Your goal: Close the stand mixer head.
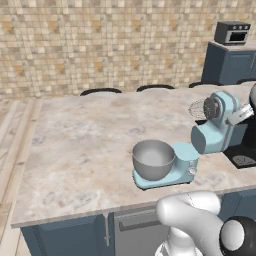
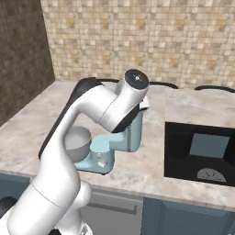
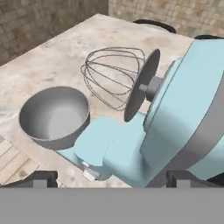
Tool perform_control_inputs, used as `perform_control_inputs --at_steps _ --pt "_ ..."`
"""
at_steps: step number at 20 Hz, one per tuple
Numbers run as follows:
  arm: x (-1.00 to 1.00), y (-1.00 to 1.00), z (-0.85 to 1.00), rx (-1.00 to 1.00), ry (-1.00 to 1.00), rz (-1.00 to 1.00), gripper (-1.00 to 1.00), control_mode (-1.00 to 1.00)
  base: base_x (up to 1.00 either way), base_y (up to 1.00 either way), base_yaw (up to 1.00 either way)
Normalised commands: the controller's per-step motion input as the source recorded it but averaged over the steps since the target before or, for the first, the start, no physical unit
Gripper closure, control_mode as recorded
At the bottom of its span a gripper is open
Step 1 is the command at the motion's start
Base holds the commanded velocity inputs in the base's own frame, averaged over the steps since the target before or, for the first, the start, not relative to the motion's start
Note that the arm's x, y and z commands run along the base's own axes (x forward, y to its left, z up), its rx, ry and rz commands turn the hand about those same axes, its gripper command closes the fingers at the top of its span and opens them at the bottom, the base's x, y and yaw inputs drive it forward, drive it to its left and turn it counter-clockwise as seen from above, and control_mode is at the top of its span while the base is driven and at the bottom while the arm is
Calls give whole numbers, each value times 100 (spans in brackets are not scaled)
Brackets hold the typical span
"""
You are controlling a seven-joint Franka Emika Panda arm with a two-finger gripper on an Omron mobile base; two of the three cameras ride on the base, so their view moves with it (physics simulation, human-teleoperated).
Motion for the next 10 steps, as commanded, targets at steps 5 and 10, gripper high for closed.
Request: perform_control_inputs --at_steps 5,10 --pt "-18 -87 20 0 -12 37 -100 -100 0 0 0" --pt "-5 -77 4 1 -6 29 -100 -100 0 0 0"
